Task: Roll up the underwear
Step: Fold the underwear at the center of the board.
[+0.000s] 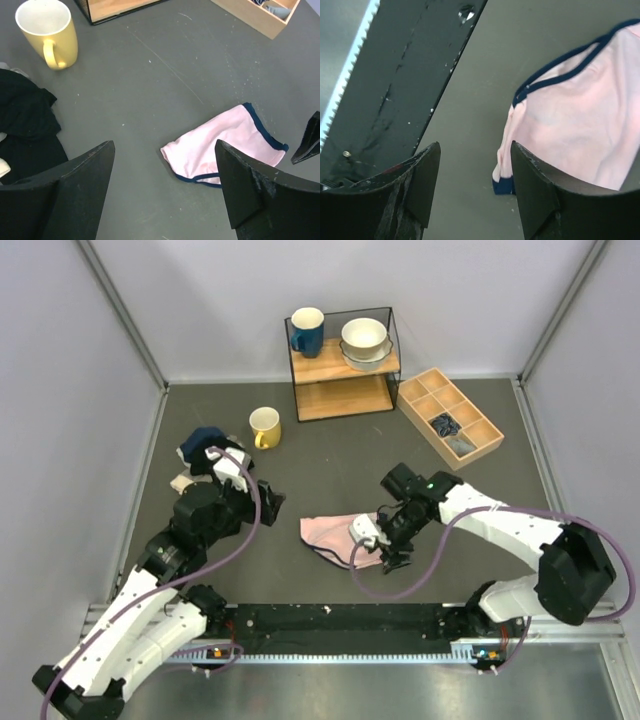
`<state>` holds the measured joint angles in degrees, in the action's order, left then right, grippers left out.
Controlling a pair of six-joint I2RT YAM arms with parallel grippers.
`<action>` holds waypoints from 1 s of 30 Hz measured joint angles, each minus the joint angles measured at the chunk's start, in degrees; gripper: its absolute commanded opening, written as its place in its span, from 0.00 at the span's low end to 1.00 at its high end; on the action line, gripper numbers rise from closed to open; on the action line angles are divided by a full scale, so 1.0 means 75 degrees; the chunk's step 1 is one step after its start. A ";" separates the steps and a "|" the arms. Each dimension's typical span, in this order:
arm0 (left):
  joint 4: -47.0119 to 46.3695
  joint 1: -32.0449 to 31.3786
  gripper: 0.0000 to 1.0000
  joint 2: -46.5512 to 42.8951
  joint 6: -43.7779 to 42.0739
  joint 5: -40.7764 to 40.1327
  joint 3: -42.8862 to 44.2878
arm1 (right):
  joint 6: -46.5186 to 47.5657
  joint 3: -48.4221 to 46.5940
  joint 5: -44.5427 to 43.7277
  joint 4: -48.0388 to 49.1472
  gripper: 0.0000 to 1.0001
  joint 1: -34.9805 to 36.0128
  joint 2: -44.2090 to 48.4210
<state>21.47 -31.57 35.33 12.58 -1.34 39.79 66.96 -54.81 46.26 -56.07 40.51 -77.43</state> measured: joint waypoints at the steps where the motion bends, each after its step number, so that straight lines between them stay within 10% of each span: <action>1: 0.0052 0.0000 0.83 0.0050 -0.0064 0.0041 0.0082 | 0.0093 0.0114 -0.0195 0.0154 0.54 0.0207 -0.0029; 15: -0.0560 0.0009 0.64 0.0262 0.1364 0.2043 -0.1609 | 0.0038 0.0807 -0.2643 0.2014 0.47 0.1524 -0.1023; 30: -0.4223 -0.0364 0.38 0.4829 0.3177 0.4558 -0.1445 | -0.0361 0.1157 -0.3401 0.2891 0.07 0.1833 -0.1215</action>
<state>-10.20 -34.30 71.55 36.40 32.84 28.95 64.25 -46.13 20.75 -34.39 54.26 -86.54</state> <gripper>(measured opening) 0.413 0.094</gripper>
